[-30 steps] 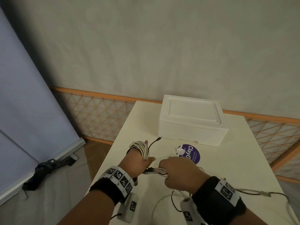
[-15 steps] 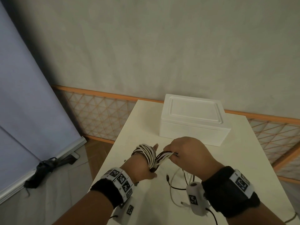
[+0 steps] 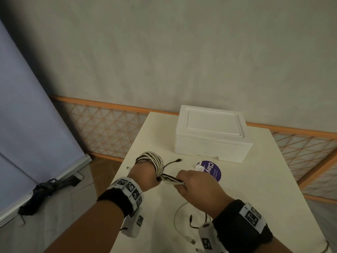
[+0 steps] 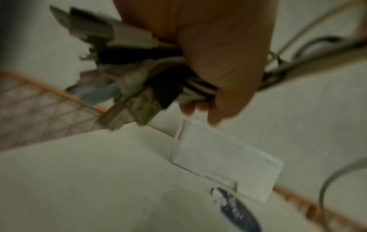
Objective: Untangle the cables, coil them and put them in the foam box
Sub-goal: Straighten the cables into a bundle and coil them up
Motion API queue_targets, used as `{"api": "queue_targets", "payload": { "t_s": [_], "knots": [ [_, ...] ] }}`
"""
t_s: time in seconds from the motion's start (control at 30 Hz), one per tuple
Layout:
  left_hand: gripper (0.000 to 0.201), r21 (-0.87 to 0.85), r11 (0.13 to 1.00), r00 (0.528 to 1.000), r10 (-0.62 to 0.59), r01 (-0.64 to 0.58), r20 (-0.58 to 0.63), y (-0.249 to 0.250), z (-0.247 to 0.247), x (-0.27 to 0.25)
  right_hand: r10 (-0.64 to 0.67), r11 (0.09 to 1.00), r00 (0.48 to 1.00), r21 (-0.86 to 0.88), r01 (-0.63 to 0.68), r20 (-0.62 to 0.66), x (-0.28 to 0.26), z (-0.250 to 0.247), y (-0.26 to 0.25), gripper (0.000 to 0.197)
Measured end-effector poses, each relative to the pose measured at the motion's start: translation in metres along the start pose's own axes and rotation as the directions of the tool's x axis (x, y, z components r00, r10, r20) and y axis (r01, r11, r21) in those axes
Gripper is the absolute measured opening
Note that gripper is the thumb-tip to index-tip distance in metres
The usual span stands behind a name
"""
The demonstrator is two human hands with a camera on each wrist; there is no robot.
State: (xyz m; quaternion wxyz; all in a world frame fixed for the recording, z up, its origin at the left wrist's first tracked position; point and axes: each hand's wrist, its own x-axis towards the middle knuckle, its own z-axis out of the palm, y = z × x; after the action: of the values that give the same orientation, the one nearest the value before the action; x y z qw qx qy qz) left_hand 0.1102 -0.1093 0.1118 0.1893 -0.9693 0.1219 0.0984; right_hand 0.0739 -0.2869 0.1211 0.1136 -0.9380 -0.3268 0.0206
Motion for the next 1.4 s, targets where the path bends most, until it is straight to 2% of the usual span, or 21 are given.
{"api": "queue_targets", "payload": {
  "t_s": [0.07, 0.1, 0.13, 0.17, 0.23, 0.27, 0.3, 0.33, 0.43, 0.53, 0.57, 0.63, 0.7, 0.77, 0.87, 0.93, 1.0, 1.07, 1.17, 1.33, 1.4],
  "knots": [
    [0.047, -0.088, 0.996, 0.997, 0.003, 0.003, 0.071, -0.007, 0.004, 0.004, 0.028, 0.997, 0.999, 0.077, -0.026, -0.034, -0.003, -0.002, 0.006, 0.027],
    [0.052, -0.207, 0.978, 0.995, 0.03, -0.011, 0.091, -0.011, 0.011, 0.004, 0.051, 0.99, 0.997, 0.131, -0.044, -0.052, -0.006, -0.003, 0.01, 0.026],
    [0.051, -0.435, 0.9, 0.996, 0.054, -0.02, 0.066, -0.015, 0.021, 0.001, 0.073, 0.983, 0.995, 0.175, -0.061, -0.062, -0.008, -0.003, 0.014, 0.024],
    [0.05, -0.716, 0.698, 0.997, 0.066, -0.026, 0.028, -0.02, 0.031, -0.005, 0.089, 0.977, 0.995, 0.196, -0.077, -0.054, -0.01, -0.002, 0.019, 0.024],
    [0.084, -0.992, 0.119, 0.995, 0.089, -0.045, -0.034, -0.025, 0.047, -0.019, 0.118, 0.975, 0.993, 0.19, -0.114, -0.014, -0.012, 0.001, 0.026, 0.022],
    [0.098, -0.989, -0.136, 0.994, 0.078, -0.059, -0.07, -0.025, 0.056, -0.021, 0.132, 0.973, 0.991, 0.194, -0.129, -0.003, -0.013, 0.005, 0.029, 0.022],
    [0.098, -0.941, -0.329, 0.993, 0.052, -0.082, -0.105, -0.027, 0.062, -0.02, 0.147, 0.969, 0.989, 0.201, -0.144, 0.003, -0.014, 0.009, 0.032, 0.021],
    [0.087, -0.887, -0.44, 0.987, 0.01, -0.138, -0.159, -0.027, 0.065, -0.019, 0.166, 0.965, 0.986, 0.206, -0.165, 0.015, -0.015, 0.013, 0.035, 0.02],
    [0.045, -0.831, -0.494, 0.966, -0.129, -0.258, -0.223, -0.025, 0.054, -0.024, 0.205, 0.954, 0.967, 0.188, -0.231, 0.148, -0.015, 0.024, 0.048, 0.034],
    [0.041, -0.83, -0.509, 0.974, -0.109, -0.228, -0.201, -0.023, 0.042, -0.029, 0.177, 0.935, 0.939, 0.248, -0.254, 0.295, -0.011, 0.022, 0.06, 0.092],
    [0.04, -0.835, -0.506, 0.975, -0.074, -0.216, -0.208, -0.022, 0.039, -0.031, 0.17, 0.902, 0.954, 0.351, -0.252, 0.248, -0.009, 0.017, 0.06, 0.106],
    [0.026, -0.878, -0.435, 0.972, 0.028, -0.197, -0.233, -0.018, 0.032, -0.035, 0.16, 0.837, 0.987, 0.527, -0.148, 0.023, 0.002, 0.006, 0.056, 0.109],
    [0.015, -0.952, -0.254, 0.966, 0.149, -0.171, -0.213, -0.012, 0.021, -0.041, 0.115, 0.833, 0.984, 0.553, -0.023, -0.134, 0.019, -0.002, 0.049, 0.109],
    [0.027, -0.98, 0.021, 0.947, 0.26, -0.199, -0.187, -0.006, 0.009, -0.043, -0.011, 0.849, 0.992, 0.523, 0.074, -0.123, 0.033, -0.009, 0.04, 0.113],
    [0.032, -0.885, 0.353, 0.912, 0.375, -0.304, -0.164, 0.003, -0.003, -0.043, -0.292, 0.832, 0.956, 0.481, 0.276, -0.044, 0.045, -0.007, 0.033, 0.077],
    [0.016, -0.773, 0.548, 0.924, 0.362, -0.32, -0.127, 0.004, -0.007, -0.045, -0.293, 0.81, 0.956, 0.526, 0.258, -0.017, 0.046, -0.004, 0.033, 0.045],
    [0.026, -0.622, 0.733, 0.95, 0.305, -0.276, -0.063, -0.002, 0.0, -0.043, -0.242, 0.866, 0.968, 0.435, 0.245, -0.063, 0.043, -0.001, 0.034, 0.023],
    [0.03, -0.55, 0.822, 0.987, 0.157, -0.145, -0.026, -0.014, 0.015, -0.035, -0.221, 0.95, 0.973, 0.207, 0.231, -0.073, 0.036, 0.001, 0.034, 0.015],
    [0.029, -0.461, 0.886, 0.998, -0.06, 0.044, -0.019, -0.03, 0.032, -0.019, -0.11, 0.991, 0.993, 0.083, 0.106, 0.044, 0.025, 0.01, 0.017, 0.037],
    [0.027, -0.355, 0.927, 0.984, -0.16, 0.123, -0.077, -0.026, 0.035, -0.009, -0.016, 1.0, 0.999, 0.01, 0.016, 0.039, 0.029, 0.018, -0.006, 0.042],
    [0.031, -0.296, 0.948, 0.987, -0.143, 0.117, -0.069, -0.023, 0.029, -0.013, 0.002, 1.0, 0.991, 0.031, -0.006, 0.132, 0.029, 0.012, 0.007, 0.04]
  ]
}}
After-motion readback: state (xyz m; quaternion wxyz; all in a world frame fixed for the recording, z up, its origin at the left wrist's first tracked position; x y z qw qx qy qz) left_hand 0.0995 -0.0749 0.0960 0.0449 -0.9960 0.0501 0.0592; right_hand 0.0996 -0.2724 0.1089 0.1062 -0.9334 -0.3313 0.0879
